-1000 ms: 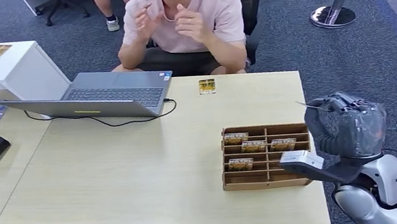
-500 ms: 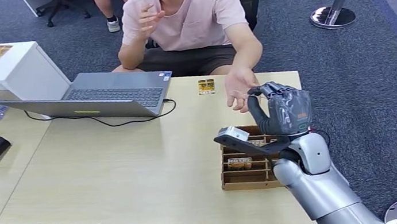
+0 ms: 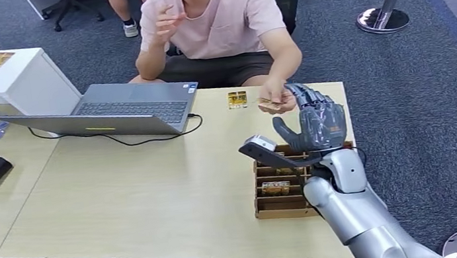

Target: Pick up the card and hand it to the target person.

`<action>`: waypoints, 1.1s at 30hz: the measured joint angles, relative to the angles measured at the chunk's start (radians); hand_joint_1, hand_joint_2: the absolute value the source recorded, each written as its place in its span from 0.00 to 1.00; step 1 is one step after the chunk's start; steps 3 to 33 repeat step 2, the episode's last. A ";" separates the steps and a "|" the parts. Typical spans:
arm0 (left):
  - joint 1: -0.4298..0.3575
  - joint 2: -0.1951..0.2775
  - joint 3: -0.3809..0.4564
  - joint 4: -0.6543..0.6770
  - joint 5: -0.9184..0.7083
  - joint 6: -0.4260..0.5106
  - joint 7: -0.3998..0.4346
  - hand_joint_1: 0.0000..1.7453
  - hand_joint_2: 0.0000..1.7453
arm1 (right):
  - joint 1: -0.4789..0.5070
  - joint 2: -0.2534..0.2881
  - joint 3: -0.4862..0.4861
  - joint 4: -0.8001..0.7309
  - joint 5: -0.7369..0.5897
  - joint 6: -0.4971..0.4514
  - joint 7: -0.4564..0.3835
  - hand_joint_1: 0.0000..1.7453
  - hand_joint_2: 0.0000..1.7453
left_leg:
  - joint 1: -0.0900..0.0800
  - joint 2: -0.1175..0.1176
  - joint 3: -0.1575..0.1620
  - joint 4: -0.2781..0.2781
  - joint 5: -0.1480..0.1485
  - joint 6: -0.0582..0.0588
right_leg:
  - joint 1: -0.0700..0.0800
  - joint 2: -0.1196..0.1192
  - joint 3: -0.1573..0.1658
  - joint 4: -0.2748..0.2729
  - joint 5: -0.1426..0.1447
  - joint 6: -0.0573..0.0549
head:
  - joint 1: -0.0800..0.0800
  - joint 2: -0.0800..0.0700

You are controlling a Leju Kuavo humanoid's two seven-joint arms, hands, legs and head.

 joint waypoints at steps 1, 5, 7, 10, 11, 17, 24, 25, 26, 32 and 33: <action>-0.001 0.000 0.000 0.000 0.000 0.000 0.003 0.00 0.00 | -0.003 0.000 0.000 0.007 -0.002 0.000 0.001 0.00 1.00 | 0.000 0.000 0.000 0.000 0.000 0.000 | 0.000 0.000 0.000 0.000 0.000 0.000 | 0.000 0.000; -0.001 0.000 0.000 0.000 0.000 0.000 0.004 0.00 0.00 | -0.004 0.000 0.000 0.011 -0.003 0.000 0.001 0.00 1.00 | 0.000 0.000 0.000 0.000 0.000 0.000 | 0.000 0.000 0.000 0.000 0.000 0.000 | 0.000 0.000; -0.001 0.000 0.000 0.000 0.000 0.000 0.004 0.00 0.00 | -0.004 0.000 0.000 0.011 -0.003 0.000 0.001 0.00 1.00 | 0.000 0.000 0.000 0.000 0.000 0.000 | 0.000 0.000 0.000 0.000 0.000 0.000 | 0.000 0.000; -0.001 0.000 0.000 0.000 0.000 0.000 0.004 0.00 0.00 | -0.004 0.000 0.000 0.011 -0.003 0.000 0.001 0.00 1.00 | 0.000 0.000 0.000 0.000 0.000 0.000 | 0.000 0.000 0.000 0.000 0.000 0.000 | 0.000 0.000; -0.001 0.000 0.000 0.000 0.000 0.000 0.004 0.00 0.00 | -0.004 0.000 0.000 0.011 -0.003 0.000 0.001 0.00 1.00 | 0.000 0.000 0.000 0.000 0.000 0.000 | 0.000 0.000 0.000 0.000 0.000 0.000 | 0.000 0.000; -0.001 0.000 0.000 0.000 0.000 0.000 0.004 0.00 0.00 | -0.004 0.000 0.000 0.011 -0.003 0.000 0.001 0.00 1.00 | 0.000 0.000 0.000 0.000 0.000 0.000 | 0.000 0.000 0.000 0.000 0.000 0.000 | 0.000 0.000; -0.001 0.000 0.000 0.000 0.000 0.000 0.004 0.00 0.00 | -0.004 0.000 0.000 0.011 -0.003 0.000 0.001 0.00 1.00 | 0.000 0.000 0.000 0.000 0.000 0.000 | 0.000 0.000 0.000 0.000 0.000 0.000 | 0.000 0.000; -0.001 0.000 0.000 0.000 0.000 0.000 0.004 0.00 0.00 | -0.004 0.000 0.000 0.011 -0.003 0.000 0.001 0.00 1.00 | 0.000 0.000 0.000 0.000 0.000 0.000 | 0.000 0.000 0.000 0.000 0.000 0.000 | 0.000 0.000; -0.001 0.000 0.000 0.000 0.000 0.000 0.004 0.00 0.00 | -0.004 0.000 0.000 0.011 -0.003 0.000 0.001 0.00 1.00 | 0.000 0.000 0.000 0.000 0.000 0.000 | 0.000 0.000 0.000 0.000 0.000 0.000 | 0.000 0.000; -0.001 0.000 0.000 0.000 0.000 0.000 0.004 0.00 0.00 | -0.004 0.000 0.000 0.011 -0.003 0.000 0.001 0.00 1.00 | 0.000 0.000 0.000 0.000 0.000 0.000 | 0.000 0.000 0.000 0.000 0.000 0.000 | 0.000 0.000; -0.001 0.000 0.000 0.000 0.000 0.000 0.004 0.00 0.00 | -0.004 0.000 0.000 0.011 -0.003 0.000 0.001 0.00 1.00 | 0.000 0.000 0.000 0.000 0.000 0.000 | 0.000 0.000 0.000 0.000 0.000 0.000 | 0.000 0.000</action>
